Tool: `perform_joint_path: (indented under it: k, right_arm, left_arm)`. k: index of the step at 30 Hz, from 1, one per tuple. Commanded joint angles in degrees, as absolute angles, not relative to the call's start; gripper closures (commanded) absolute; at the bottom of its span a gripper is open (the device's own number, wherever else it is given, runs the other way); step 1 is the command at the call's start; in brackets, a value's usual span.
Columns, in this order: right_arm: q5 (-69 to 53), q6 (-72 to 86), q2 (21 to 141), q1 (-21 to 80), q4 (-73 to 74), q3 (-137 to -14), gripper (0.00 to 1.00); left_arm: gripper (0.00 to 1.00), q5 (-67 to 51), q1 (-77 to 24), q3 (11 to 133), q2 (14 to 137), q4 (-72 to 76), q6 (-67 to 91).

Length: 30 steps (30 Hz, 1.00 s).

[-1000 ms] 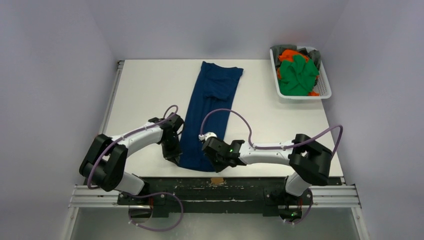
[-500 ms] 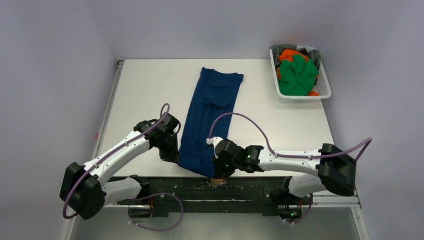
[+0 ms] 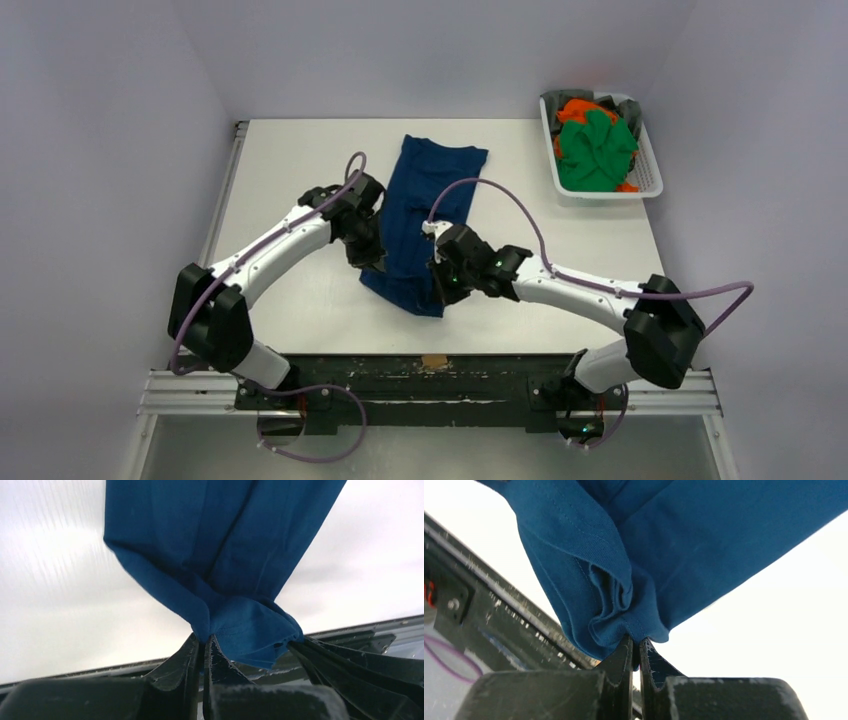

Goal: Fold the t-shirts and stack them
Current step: Fold the folded rectangular tshirt in 1/3 of the way

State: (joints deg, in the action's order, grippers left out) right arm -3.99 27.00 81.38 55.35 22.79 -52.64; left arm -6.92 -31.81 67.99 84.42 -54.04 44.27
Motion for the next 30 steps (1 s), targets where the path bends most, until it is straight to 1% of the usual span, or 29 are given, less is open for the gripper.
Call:
perform_joint_path:
  k: [1, 5, 10, 16, 21, 26, 30]
  right_arm:
    - [-3.12, 20.67, 84.54, 50.26, 23.32, -58.3, 1.0]
    - [-3.72, 18.46, 88.14, 44.79, 22.89, -61.77, 1.0]
    - [-7.93, 16.81, 92.91, 38.05, 21.6, -65.72, 1.0]
    - [-8.66, 15.24, 96.89, 33.53, 17.29, -68.01, 1.0]
    - [-11.76, 16.37, 99.21, 30.33, 13.06, -70.08, 1.0]
    - [-12.56, 16.17, 102.17, 28.31, 15.26, -74.24, 1.0]
    - [-12.44, 16.5, 103.69, 27.01, 16.18, -75.54, 1.0]
  left_arm:
    - [1.0, -5.58, -29.29, 75.66, 89.32, -53.71, 41.02]
    - [1.0, -5.73, -27.74, 81.0, 94.97, -53.8, 40.06]
    - [1.0, -6.28, -25.02, 86.96, 101.16, -54.11, 39.11]
    - [1.0, -6.46, -23.13, 92.82, 107.7, -52.44, 37.49]
    - [1.0, -6.98, -22.67, 98.39, 113.01, -52.14, 36.51]
    - [1.0, -7.94, -20.79, 102.83, 117.13, -52.49, 36.01]
    - [1.0, -10.95, -19.71, 106.59, 120.97, -53.07, 35.07]
